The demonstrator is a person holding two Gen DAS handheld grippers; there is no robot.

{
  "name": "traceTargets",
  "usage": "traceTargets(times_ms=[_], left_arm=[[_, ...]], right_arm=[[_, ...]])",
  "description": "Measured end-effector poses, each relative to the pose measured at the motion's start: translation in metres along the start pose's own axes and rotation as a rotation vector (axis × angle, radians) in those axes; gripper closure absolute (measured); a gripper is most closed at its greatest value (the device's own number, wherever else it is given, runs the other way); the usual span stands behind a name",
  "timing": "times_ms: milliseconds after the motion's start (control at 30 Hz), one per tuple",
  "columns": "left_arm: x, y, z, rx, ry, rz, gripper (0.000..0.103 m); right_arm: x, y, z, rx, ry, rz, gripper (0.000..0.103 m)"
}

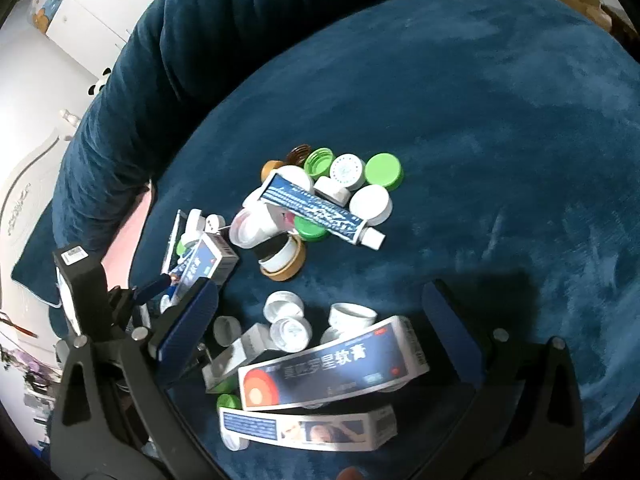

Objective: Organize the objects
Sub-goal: 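Grasp a white-blue ointment box with right tool while left tool holds the mupirocin box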

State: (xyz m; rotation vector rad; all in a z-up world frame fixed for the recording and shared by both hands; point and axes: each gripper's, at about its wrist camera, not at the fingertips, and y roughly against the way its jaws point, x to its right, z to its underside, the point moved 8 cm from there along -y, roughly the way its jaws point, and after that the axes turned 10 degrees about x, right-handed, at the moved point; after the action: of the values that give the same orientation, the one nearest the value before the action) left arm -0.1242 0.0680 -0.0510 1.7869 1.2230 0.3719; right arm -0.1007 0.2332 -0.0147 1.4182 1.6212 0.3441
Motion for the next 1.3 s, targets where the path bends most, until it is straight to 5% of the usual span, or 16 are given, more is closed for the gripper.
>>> traceTargets(times_ms=[300,467,700,933,1033,1100,1300], left_arm=[[-0.017,0.046,0.004,0.062,0.144,0.014,0.061],[-0.025,0.067,0.024,0.051,0.229,0.030,0.061],[-0.016,0.071,0.056,0.007,0.307,0.062,0.061],[-0.026,0.071,0.077,-0.010,0.330,0.040,0.060],[-0.036,0.074,0.084,-0.007,0.357,0.029,0.060],[-0.042,0.074,0.088,-0.008,0.372,0.023,0.060],[-0.050,0.072,0.093,-0.015,0.401,0.018,0.060]], right_arm=[[-0.001,0.004,0.010,-0.019,0.038,0.021,0.000],[0.009,0.017,0.019,-0.023,0.025,0.100,0.000],[0.018,0.011,0.040,-0.100,-0.053,0.089,0.000],[-0.023,-0.023,0.034,-0.126,-0.027,-0.026,0.000],[-0.064,-0.023,0.025,-0.099,-0.008,-0.242,0.000],[-0.074,-0.016,0.023,-0.077,-0.006,-0.271,0.000],[-0.069,-0.021,0.043,-0.110,0.075,-0.120,0.000]])
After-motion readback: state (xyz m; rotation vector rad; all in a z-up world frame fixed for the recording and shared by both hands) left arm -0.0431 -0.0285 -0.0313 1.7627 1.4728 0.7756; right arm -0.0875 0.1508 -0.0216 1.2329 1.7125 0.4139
